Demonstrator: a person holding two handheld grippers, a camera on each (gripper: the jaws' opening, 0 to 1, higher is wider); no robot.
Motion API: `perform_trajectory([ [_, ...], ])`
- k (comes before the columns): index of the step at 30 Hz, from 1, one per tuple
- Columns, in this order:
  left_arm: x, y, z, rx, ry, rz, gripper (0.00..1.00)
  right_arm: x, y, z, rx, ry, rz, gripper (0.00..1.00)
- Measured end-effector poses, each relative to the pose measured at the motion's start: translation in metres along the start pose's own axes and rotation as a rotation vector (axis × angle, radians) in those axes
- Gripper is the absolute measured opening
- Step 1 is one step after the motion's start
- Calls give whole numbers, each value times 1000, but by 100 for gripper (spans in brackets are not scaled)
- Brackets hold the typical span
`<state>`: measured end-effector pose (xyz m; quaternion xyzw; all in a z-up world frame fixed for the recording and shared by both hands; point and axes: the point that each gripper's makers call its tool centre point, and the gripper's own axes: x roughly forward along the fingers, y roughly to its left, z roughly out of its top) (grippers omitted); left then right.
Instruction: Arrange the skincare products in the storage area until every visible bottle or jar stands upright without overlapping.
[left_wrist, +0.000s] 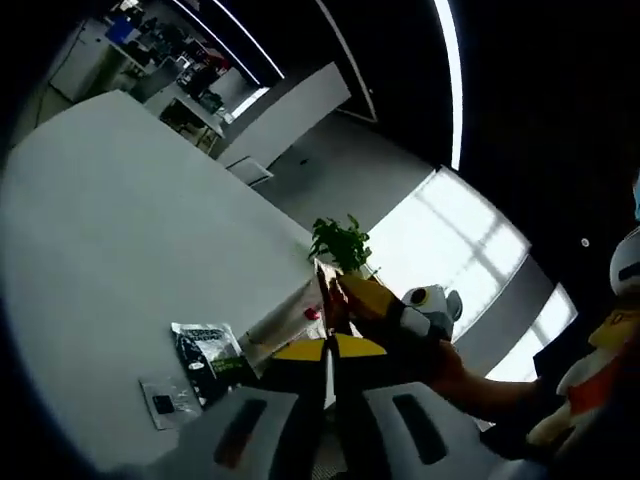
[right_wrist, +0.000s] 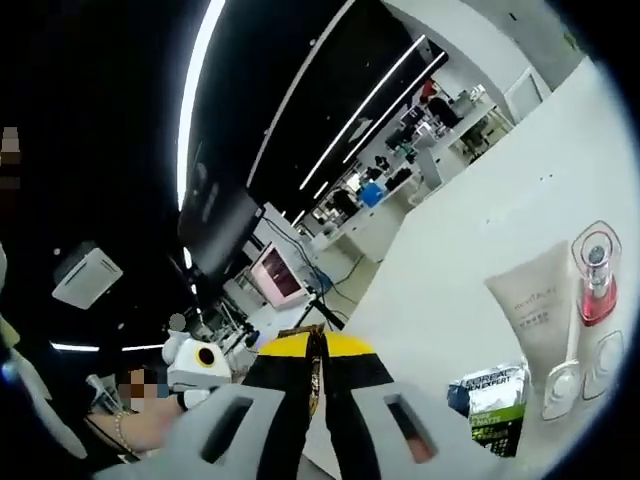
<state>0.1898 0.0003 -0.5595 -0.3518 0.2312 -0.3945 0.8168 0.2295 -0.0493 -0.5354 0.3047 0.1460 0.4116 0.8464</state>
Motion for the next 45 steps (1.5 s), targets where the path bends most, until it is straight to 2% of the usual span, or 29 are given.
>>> perform_trajectory([
  [1, -1, -1, 1, -4, 6, -9, 0, -1, 3, 2, -12, -1, 23, 4],
  [2, -2, -3, 1, -14, 13, -10, 0, -1, 4, 2, -17, 6, 25, 3],
  [4, -3, -4, 0, -16, 26, -17, 0, -1, 5, 1, -81, 32, 29, 3],
  [9, -4, -5, -4, -45, 38, -13, 0, 2, 9, -1, -141, 58, 36, 3],
  [10, -4, -4, -5, -54, 42, -9, 0, 3, 7, -2, -176, 70, 26, 3],
  [12, -5, -2, -6, -64, 46, -8, 0, 3, 13, -1, -261, 58, 53, 1],
  [14, -6, 1, -6, -85, 44, -8, 0, 3, 13, 0, -300, 54, 53, 1],
  [15, -6, 2, -6, -92, 46, -6, 0, 5, 5, -6, -356, 101, -8, 1],
  [17, -7, 8, -7, -110, 43, 18, 0, 8, -3, -13, -433, 151, -60, 1],
  [19, -7, 14, -9, -131, 39, 53, 0, 13, -4, -18, -512, 179, -82, 1],
  [24, -7, 30, -13, -178, 25, 128, 0, 21, -16, -30, -633, 255, -141, 1],
  [25, -7, 36, -14, -198, 20, 162, 0, 22, -17, -32, -631, 261, -146, 1],
  [28, -8, 48, -14, -210, 5, 207, 0, 30, -25, -40, -660, 289, -164, 1],
  [34, -8, 82, -23, -256, 16, 320, 0, 44, -45, -63, -693, 349, -197, 1],
  [37, -8, 95, -26, -289, 14, 345, 0, 51, -58, -72, -681, 369, -217, 1],
  [45, -2, 130, -37, -290, 50, 418, 0, 68, -95, -104, -653, 451, -257, 1],
])
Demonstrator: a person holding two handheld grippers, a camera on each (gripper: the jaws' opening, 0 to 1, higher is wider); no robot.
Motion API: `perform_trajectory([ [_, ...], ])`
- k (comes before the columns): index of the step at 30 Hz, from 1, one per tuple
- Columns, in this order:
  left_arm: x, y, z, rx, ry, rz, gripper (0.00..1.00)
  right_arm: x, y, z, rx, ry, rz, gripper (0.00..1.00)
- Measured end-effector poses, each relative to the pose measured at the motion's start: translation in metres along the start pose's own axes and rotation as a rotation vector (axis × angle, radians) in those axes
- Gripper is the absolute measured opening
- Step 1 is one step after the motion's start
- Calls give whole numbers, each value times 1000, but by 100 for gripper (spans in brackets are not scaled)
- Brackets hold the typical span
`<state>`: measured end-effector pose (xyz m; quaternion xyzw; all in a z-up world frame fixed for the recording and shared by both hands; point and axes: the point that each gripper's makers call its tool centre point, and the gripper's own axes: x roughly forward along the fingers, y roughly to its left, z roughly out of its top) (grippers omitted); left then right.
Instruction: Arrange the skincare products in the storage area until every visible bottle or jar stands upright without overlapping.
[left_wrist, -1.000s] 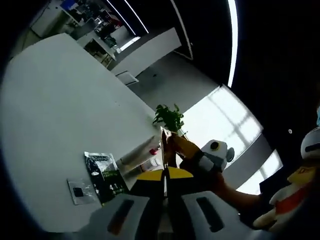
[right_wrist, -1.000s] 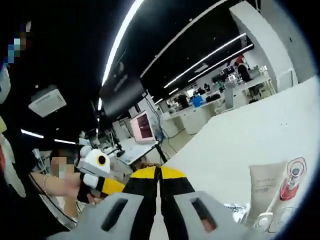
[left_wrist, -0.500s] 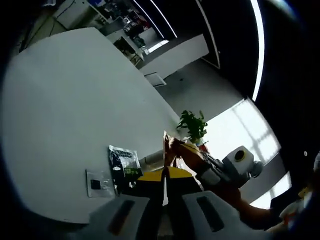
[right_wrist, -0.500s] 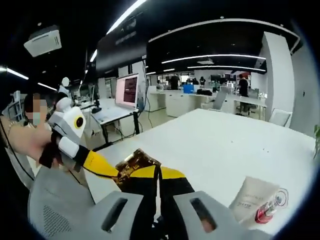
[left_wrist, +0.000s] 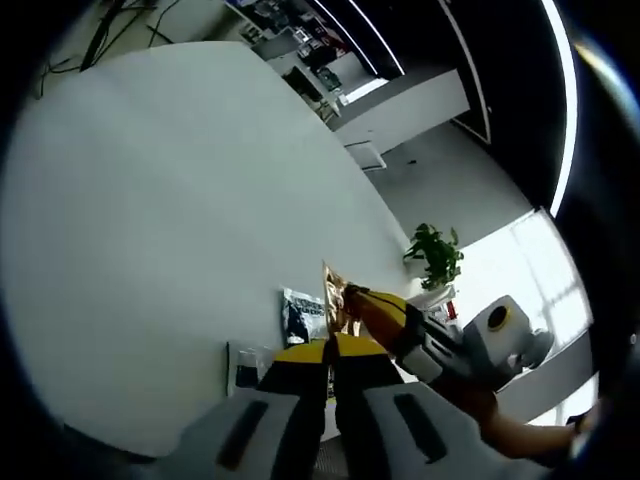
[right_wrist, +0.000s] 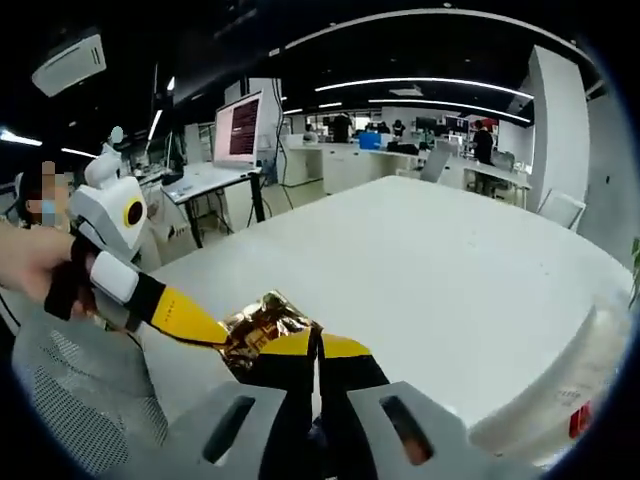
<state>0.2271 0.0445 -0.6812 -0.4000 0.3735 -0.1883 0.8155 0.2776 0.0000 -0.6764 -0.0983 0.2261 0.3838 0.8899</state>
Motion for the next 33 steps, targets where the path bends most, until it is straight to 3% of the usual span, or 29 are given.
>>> perform_trajectory([
  [9, 21, 37, -5, 11, 54, 67, 0, 30, -2, -32, -52, 91, 2, 1],
  [18, 37, 57, -6, 63, 98, 113, 0, 50, -8, -55, -99, 149, -13, 1],
  [33, 50, 67, -9, 168, 127, 129, 0, 50, -15, -61, -121, 186, -24, 1],
])
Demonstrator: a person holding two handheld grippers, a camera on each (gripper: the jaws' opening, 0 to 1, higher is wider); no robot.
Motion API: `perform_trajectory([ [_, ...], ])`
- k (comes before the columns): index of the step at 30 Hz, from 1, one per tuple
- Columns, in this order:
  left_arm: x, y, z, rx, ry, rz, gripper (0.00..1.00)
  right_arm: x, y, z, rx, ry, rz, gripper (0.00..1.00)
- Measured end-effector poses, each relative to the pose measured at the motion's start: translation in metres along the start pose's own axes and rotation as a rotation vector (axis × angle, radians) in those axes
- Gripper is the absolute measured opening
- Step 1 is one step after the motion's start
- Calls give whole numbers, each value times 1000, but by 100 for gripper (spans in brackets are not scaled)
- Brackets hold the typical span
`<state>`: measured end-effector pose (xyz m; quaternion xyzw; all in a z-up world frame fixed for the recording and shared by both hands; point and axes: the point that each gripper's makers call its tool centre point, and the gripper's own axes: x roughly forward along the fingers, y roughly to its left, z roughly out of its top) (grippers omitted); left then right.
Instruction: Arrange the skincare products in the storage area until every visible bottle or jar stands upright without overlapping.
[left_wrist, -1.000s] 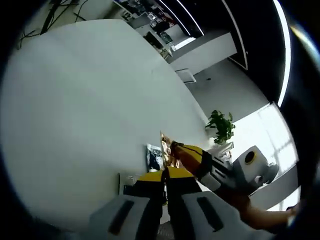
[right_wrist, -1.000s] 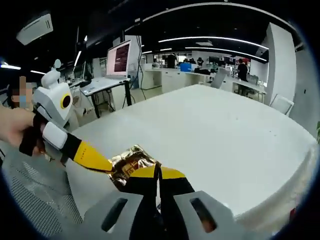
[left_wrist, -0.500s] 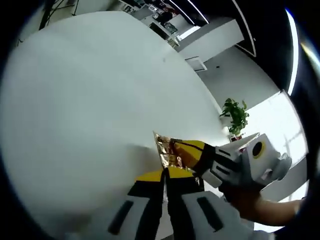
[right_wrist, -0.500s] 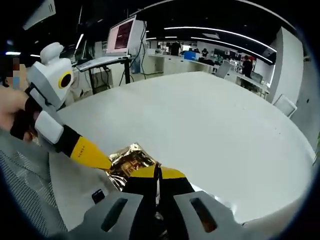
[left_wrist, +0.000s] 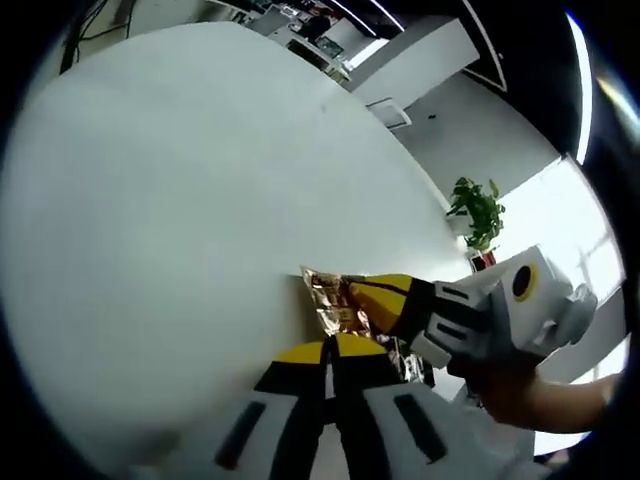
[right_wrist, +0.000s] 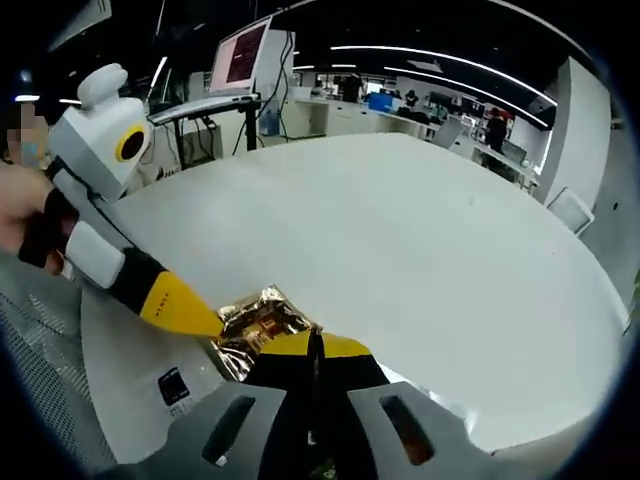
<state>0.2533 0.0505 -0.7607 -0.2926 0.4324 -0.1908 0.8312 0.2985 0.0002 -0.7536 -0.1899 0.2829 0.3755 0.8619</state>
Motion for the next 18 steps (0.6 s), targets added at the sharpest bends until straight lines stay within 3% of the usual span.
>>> perform_trajectory([
  [4, 1, 2, -3, 52, 11, 15, 0, 3, 2, -3, -9, 5, 2, 1],
  [7, -2, 6, 0, 172, 8, 46, 0, 3, 1, -3, -17, 6, -8, 1],
  [9, -5, -6, 2, 208, -20, 1, 0, 4, 0, -5, -13, 9, -10, 1],
  [11, -12, -11, 1, 226, -28, 4, 10, 3, 1, -4, -12, 3, -3, 1],
  [14, -12, -11, 9, 339, -51, 25, 23, 4, 1, -5, -11, 4, -3, 1],
  [18, -10, -22, 15, 514, -38, 18, 14, 5, 2, -5, 4, 2, -5, 1],
])
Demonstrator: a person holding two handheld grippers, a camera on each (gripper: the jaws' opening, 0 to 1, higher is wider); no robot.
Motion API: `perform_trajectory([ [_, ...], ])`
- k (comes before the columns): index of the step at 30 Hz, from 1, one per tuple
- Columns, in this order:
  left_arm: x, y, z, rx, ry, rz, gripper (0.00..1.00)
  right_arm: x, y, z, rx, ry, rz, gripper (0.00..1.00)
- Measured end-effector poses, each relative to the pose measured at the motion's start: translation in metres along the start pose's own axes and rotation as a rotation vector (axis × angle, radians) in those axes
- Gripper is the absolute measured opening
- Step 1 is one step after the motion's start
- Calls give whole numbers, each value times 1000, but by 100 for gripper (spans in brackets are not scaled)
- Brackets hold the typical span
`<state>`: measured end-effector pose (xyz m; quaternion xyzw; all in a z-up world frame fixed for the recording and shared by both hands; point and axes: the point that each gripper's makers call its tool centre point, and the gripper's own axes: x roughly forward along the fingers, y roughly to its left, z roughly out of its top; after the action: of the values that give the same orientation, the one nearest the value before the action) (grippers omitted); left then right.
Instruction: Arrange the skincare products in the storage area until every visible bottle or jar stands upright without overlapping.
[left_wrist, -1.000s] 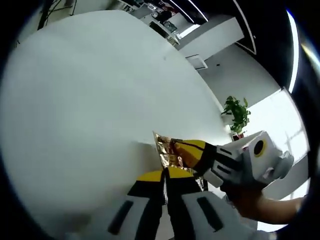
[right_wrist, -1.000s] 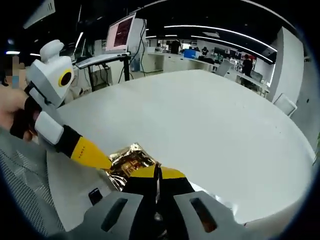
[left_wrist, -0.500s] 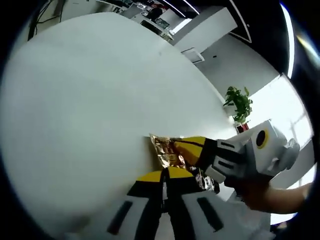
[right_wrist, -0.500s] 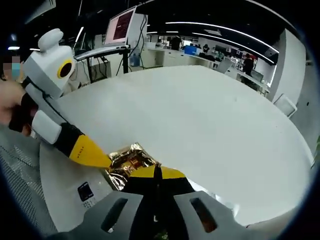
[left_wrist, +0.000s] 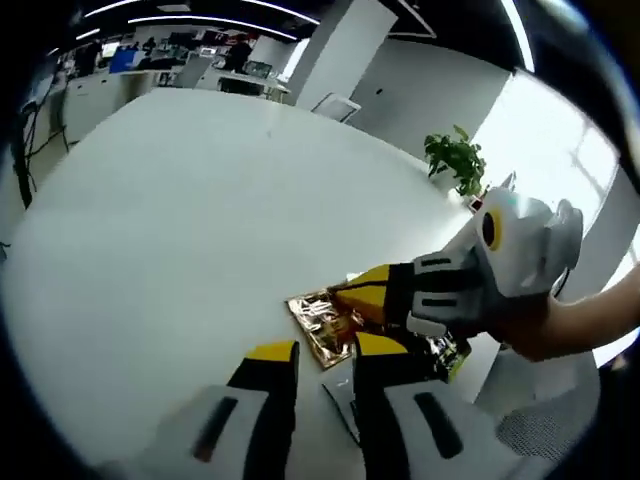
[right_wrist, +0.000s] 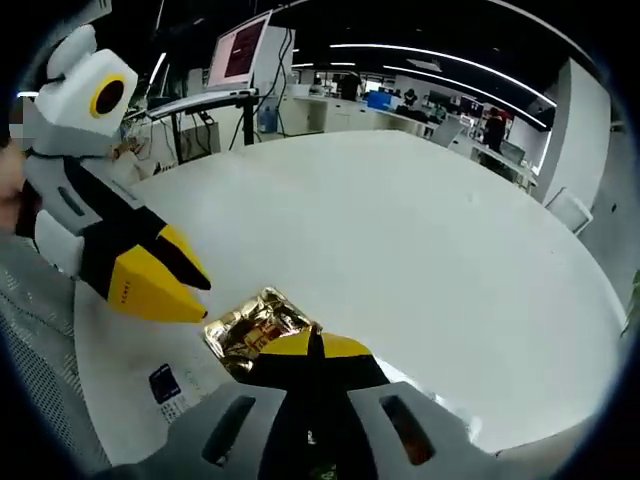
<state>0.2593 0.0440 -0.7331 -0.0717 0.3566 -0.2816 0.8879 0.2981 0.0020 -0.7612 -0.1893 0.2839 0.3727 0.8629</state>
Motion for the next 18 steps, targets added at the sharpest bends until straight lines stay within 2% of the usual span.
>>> perform_trajectory([
  [4, 17, -10, 7, 231, 20, -23, 18, 2, 1, -1, -5, 3, -1, 1],
  [9, 35, -11, 3, 419, 60, -9, 20, 1, 0, -1, -7, 3, 1, 1],
  [10, 40, -6, 1, 447, 73, 4, 20, 1, 0, -1, -8, 3, 1, 1],
  [15, 45, 0, -4, 472, 99, 23, 20, 1, 0, -1, -7, 3, 4, 1],
  [17, 47, 7, -10, 500, 126, 32, 21, 1, 0, -1, -4, 3, 4, 1],
  [18, 45, 9, -7, 517, 115, 46, 22, 1, 0, -1, -4, 3, 4, 1],
])
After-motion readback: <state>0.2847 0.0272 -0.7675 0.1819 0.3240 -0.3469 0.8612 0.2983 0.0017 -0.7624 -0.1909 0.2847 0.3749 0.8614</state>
